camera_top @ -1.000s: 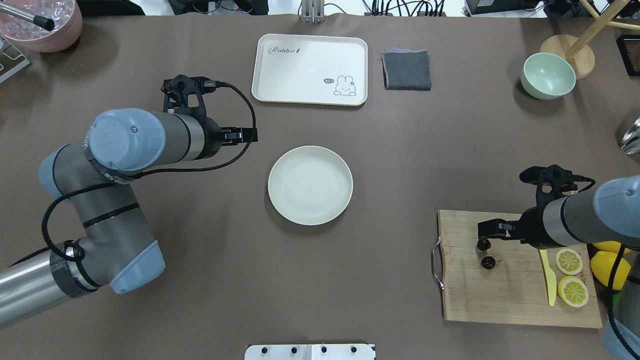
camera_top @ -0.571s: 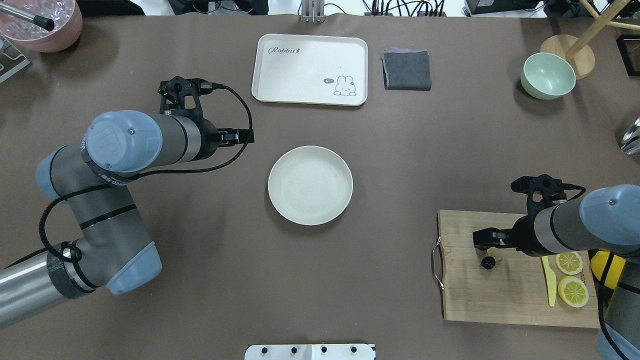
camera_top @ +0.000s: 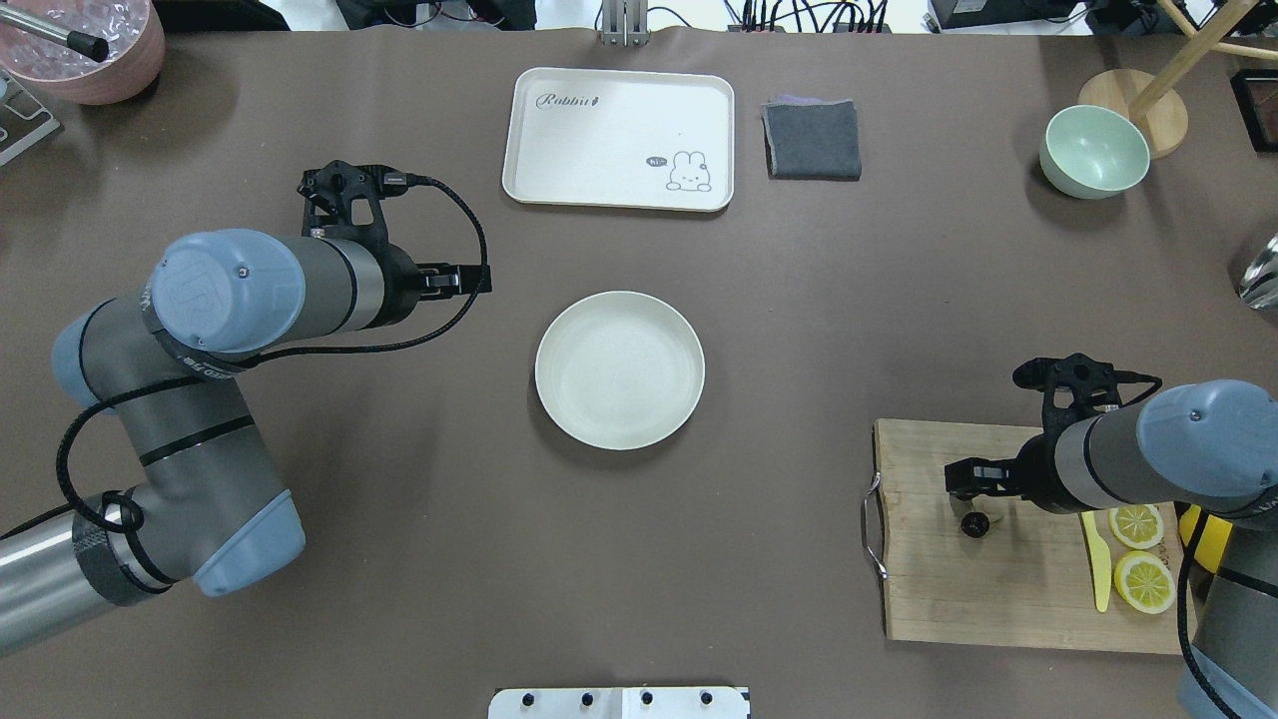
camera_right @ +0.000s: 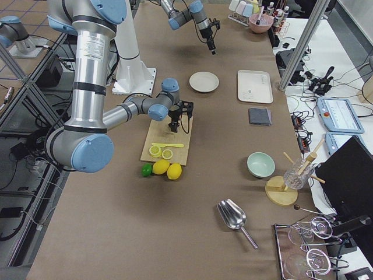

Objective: Place red cherry on plate
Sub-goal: 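Lower the right gripper onto the dark cherry pair and grasp it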

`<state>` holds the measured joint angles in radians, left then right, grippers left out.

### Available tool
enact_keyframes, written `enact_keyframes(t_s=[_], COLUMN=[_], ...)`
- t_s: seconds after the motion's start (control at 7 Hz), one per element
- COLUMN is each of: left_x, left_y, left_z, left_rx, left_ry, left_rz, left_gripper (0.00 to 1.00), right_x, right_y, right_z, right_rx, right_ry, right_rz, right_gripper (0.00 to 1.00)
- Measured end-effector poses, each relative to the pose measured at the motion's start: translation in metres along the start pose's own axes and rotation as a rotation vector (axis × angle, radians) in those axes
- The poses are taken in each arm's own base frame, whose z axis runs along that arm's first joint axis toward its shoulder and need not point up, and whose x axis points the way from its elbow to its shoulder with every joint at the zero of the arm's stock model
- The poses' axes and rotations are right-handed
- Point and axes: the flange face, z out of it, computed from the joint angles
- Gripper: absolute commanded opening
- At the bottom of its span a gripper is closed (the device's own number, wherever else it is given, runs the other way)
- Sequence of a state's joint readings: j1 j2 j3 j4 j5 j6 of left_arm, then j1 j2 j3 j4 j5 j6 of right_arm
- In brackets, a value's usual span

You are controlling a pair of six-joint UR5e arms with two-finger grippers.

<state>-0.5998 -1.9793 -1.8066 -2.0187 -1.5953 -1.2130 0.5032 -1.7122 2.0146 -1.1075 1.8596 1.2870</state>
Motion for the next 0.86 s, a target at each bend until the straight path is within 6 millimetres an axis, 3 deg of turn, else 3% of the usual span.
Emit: enact_keyframes(t_s=[0.14,0.29,0.57,0.86], left_x=[-0.001,-0.001,-0.003,-0.004], left_y=[0.0,-0.001,-0.004,-0.007], left_z=[-0.003,-0.005,-0.006,-0.007], left_rx=[0.001,0.003,0.009,0.014], left_ry=[0.003,0.005,0.003,0.002], left_rz=[0.001,0.001,0.0,-0.002], left_gripper=[0.98,0.98,0.98,0.98], right_x=[-0.004,-0.014,-0.03,-0.036], right_y=[0.002,0.002,-0.002,-0.013], right_z=[0.002,0.006,0.011,-0.008], right_rx=[-0.005,-0.007,-0.005,0.002], right_ry=[-0.004,-0.012,-0.031,-0.066], right_rz=[-0.007,-0.015,-0.024,-0.016], right_gripper=[0.08,0.0,0.0,0.0])
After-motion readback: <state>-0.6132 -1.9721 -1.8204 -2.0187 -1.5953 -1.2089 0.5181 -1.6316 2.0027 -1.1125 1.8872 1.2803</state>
